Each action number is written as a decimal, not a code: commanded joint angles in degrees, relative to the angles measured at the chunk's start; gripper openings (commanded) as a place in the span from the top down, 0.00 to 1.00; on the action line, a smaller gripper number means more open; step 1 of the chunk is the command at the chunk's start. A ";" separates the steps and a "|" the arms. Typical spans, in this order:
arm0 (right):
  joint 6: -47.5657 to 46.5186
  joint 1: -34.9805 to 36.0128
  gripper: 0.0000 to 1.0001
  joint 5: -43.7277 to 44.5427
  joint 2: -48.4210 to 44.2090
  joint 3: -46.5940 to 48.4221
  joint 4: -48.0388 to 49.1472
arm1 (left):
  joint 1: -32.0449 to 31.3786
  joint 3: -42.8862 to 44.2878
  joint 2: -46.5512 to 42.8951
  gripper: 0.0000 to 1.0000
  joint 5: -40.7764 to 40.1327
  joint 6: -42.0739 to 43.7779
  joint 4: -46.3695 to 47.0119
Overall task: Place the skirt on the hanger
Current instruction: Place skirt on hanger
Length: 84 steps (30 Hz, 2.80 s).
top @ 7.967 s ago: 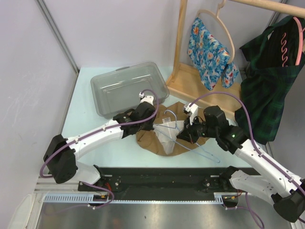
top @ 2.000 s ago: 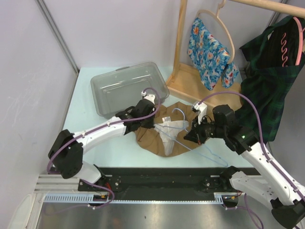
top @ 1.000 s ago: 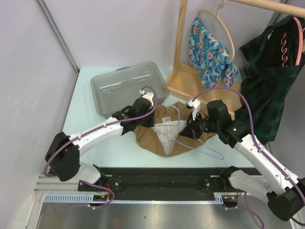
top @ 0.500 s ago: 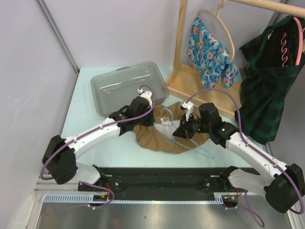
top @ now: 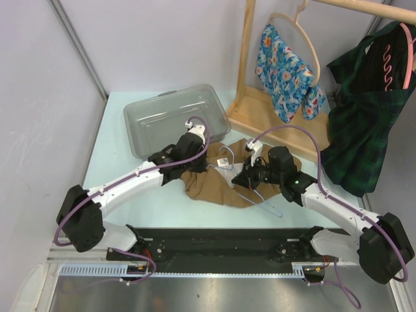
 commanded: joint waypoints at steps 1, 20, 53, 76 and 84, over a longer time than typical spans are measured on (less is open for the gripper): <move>0.69 0.44 1.00 3.98 -1.91 -0.67 9.51 | 0.79 0.07 -2.49 1.00 -4.35 -1.72 -1.83; 2.10 1.05 1.00 1.26 -3.94 -4.02 14.60 | 1.41 -2.91 -4.25 0.66 -14.64 -7.52 -7.72; 2.71 -0.44 1.00 -9.37 -2.88 -1.12 13.29 | 4.04 -2.82 -1.88 0.57 -8.49 -9.36 -1.58; 4.38 -0.97 1.00 -8.76 -1.83 -0.94 13.99 | 4.57 -18.38 -10.32 0.69 -7.70 -8.66 26.55; 4.74 -1.06 1.00 -8.58 -1.83 -0.94 14.43 | 4.83 -18.82 -9.62 0.70 -5.77 -8.58 27.61</move>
